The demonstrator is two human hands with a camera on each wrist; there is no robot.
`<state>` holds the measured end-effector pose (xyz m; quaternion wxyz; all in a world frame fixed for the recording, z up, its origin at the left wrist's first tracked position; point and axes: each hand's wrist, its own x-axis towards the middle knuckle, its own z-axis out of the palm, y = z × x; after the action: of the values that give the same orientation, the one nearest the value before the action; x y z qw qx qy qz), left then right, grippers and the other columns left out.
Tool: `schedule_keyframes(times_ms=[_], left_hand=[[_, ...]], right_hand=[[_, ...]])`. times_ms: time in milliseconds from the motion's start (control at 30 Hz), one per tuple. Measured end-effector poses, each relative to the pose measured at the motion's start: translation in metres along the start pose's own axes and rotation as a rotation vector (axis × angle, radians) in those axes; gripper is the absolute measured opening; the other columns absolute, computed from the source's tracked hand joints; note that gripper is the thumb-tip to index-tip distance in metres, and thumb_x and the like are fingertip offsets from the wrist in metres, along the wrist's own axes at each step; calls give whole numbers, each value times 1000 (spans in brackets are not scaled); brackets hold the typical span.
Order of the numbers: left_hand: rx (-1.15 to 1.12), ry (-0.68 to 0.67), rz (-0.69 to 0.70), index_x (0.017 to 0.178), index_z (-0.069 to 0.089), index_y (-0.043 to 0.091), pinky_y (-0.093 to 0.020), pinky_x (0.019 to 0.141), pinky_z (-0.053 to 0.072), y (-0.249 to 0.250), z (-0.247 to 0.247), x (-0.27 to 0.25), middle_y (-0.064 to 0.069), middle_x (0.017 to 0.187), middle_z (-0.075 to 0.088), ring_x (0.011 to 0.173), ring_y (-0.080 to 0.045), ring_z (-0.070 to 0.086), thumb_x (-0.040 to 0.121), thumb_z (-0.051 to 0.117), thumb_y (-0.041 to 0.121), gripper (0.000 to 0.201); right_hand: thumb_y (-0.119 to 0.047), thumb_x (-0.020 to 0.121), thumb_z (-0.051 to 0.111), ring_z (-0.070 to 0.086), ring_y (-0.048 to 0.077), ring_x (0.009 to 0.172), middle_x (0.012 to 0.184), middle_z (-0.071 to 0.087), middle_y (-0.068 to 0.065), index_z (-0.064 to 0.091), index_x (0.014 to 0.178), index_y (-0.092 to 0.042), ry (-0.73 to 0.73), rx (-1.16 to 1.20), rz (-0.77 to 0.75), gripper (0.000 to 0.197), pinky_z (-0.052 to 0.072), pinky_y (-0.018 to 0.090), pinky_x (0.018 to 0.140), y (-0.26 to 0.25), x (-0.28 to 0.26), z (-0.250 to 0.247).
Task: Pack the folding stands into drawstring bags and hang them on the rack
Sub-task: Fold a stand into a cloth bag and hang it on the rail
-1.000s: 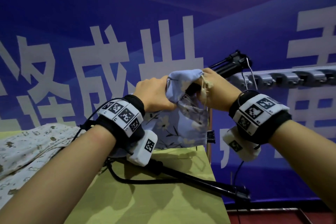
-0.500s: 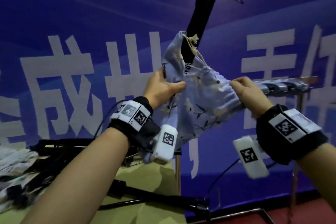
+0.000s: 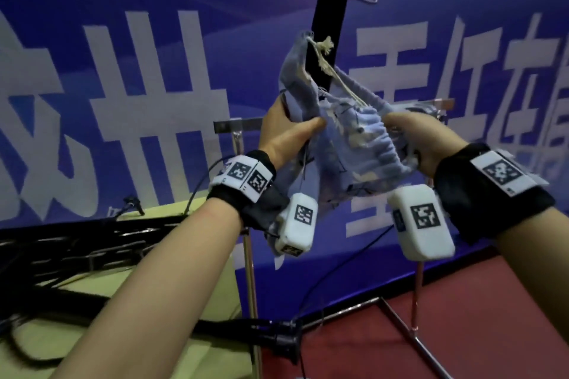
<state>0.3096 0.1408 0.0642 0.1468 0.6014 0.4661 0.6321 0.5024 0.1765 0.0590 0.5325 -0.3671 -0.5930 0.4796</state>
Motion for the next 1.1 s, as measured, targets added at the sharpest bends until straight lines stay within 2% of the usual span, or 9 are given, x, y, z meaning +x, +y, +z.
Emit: schedule_keyframes(times_ms=[100, 200, 367, 533, 667, 833, 933, 1000, 1100], left_hand=[[-77, 23, -1, 114, 54, 3, -16, 70, 52, -8, -12, -11, -9, 110, 63, 95, -17, 61, 80, 67, -1, 37], [-218, 41, -43, 115, 56, -4, -28, 81, 53, -19, -19, -23, -11, 109, 66, 98, -21, 65, 74, 71, 8, 45], [-305, 49, -74, 84, 56, 21, -12, 64, 50, -34, -8, -43, 17, 67, 68, 64, 8, 63, 74, 72, 4, 25], [-265, 64, -128, 74, 59, 14, -12, 56, 47, -55, 7, -58, 19, 53, 64, 54, 8, 60, 56, 78, 7, 27], [-185, -26, -148, 73, 63, 14, -18, 65, 50, -70, 11, -61, 14, 61, 68, 63, 2, 62, 46, 76, 19, 31], [-161, -195, -256, 81, 63, 10, -14, 66, 50, -102, 20, -66, 14, 64, 68, 64, 3, 62, 73, 73, -1, 16], [-183, -174, -298, 107, 59, 1, -14, 64, 50, -117, 22, -64, 6, 75, 66, 64, 0, 62, 79, 66, -5, 30], [-209, -143, -365, 99, 58, 8, -20, 61, 50, -123, 21, -58, -3, 76, 63, 63, -7, 60, 79, 61, -10, 27], [-116, -223, -409, 100, 61, 7, -26, 64, 46, -135, 28, -61, -7, 83, 61, 69, -12, 54, 89, 48, -12, 26]], right_hand=[[-8, 83, 50, 33, 7, 32, 46, 38, -3, 51, 72, -15, -71, -53, 8, 14, 25, 15, 33, 6, -4, 6], [-3, 81, 50, 38, 9, 37, 47, 43, -1, 50, 66, -17, -80, -103, -38, 21, 28, 18, 37, 11, -6, 15], [-7, 69, 57, 47, 17, 54, 53, 53, 2, 54, 56, -15, 38, -178, -111, 15, 36, 26, 53, 31, -8, 22], [0, 79, 52, 42, 11, 44, 32, 44, -11, 48, 54, -15, 95, -188, -32, 29, 32, 23, 47, 73, -9, 29], [-2, 80, 51, 42, 15, 49, 41, 46, -4, 46, 57, -14, 129, -167, 30, 27, 32, 26, 49, 89, -2, 26], [-15, 85, 54, 48, 11, 61, 70, 51, -4, 48, 68, -21, 120, -187, 210, 19, 46, 30, 69, 106, 7, 7], [-15, 91, 52, 50, 10, 57, 60, 56, -5, 49, 69, -18, 121, -103, 196, 22, 44, 24, 59, 119, 7, 6], [-8, 96, 43, 50, 4, 42, 41, 53, -9, 51, 71, -16, 108, 57, 162, 28, 41, 18, 47, 129, 4, 12], [1, 95, 40, 48, 3, 39, 48, 54, -6, 56, 78, -20, 65, 70, 122, 32, 38, 17, 44, 145, 3, 23]])
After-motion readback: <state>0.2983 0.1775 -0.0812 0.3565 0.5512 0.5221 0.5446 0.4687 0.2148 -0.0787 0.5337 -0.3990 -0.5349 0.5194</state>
